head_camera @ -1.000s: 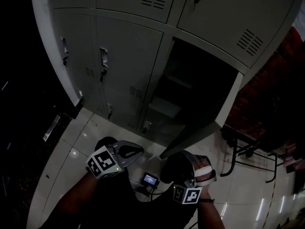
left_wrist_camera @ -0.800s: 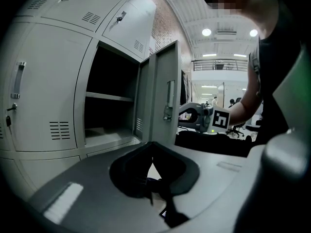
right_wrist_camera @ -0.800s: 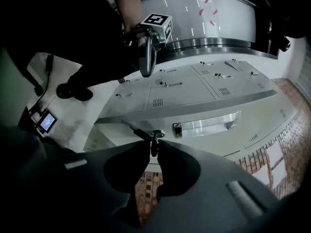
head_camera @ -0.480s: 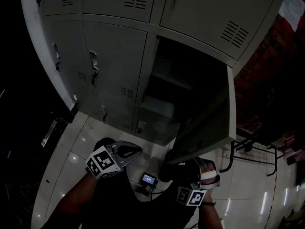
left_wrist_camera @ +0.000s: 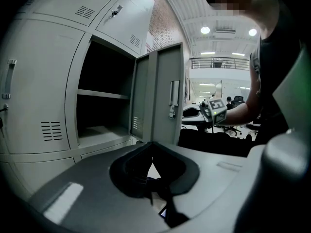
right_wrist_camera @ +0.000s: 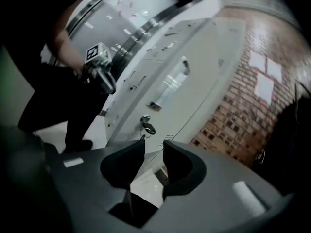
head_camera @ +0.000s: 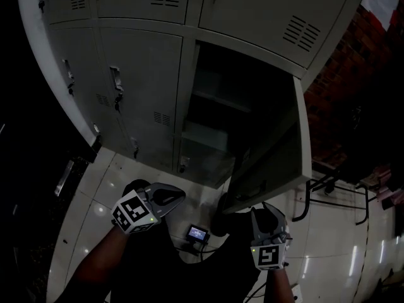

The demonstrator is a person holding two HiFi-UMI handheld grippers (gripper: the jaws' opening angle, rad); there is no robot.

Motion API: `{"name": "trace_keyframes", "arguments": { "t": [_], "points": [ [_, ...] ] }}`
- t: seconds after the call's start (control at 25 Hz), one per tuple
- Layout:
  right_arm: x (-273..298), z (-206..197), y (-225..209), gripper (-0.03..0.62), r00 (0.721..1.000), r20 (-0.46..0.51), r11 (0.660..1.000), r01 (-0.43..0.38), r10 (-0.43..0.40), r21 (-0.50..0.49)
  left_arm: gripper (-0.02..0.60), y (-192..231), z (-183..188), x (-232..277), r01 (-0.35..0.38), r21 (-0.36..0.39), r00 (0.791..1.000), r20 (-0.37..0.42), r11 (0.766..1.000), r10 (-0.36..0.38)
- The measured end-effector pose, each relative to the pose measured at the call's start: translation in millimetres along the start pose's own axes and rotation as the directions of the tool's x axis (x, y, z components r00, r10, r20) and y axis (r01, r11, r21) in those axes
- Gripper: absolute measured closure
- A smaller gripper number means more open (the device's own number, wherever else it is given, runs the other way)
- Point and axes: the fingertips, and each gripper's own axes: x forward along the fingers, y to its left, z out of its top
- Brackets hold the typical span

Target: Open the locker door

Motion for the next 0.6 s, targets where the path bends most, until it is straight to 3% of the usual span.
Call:
{"name": "trace_keyframes", "arguments": {
  "t": [0.08,0.12,0.24,0.28,0.32,0.48,0.6],
  "points": [
    [-3.5,-7.1,-17.9,0.473,1.0,0.022,0.983,0.017,-0.022,0.182,0.571,-0.2,-0.2,1.0,0.0,0.001,1.0,-0.002,1.0,0.0],
    [-5.0,-10.3,-28.1,0.473,0.999,0.032,0.958,0.028,-0.039,0.287,0.571,-0.5,-0.3,1.4,0.0,0.001,1.0,-0.003,1.0,0.0],
    [-9.2,-16.9,-55.0,0.525,0.992,0.081,0.813,0.035,-0.1,0.582,0.571,-1.3,-0.2,2.2,0.0,0.001,1.0,-0.002,1.0,0.0],
    [-9.4,-18.4,-58.9,0.565,0.989,0.093,0.771,0.027,-0.112,0.636,0.571,-1.2,-0.2,2.3,0.0,0.002,1.0,-0.002,1.0,0.0],
    [-8.4,-19.2,-59.0,0.592,0.988,0.101,0.75,0.019,-0.114,0.661,0.571,-1.2,-0.3,2.2,0.0,0.002,1.0,-0.003,1.0,0.0],
    [1.6,-14.9,-40.1,0.592,0.992,0.111,0.782,-0.026,-0.055,0.623,0.571,-1.3,-0.6,1.7,-0.001,0.0,1.0,-0.005,1.0,0.001],
    [5.7,-17.7,-32.6,0.592,0.992,0.122,0.764,-0.068,-0.014,0.642,0.571,-0.6,-0.8,1.6,-0.003,0.001,1.0,-0.007,1.0,0.003]
  ]
}}
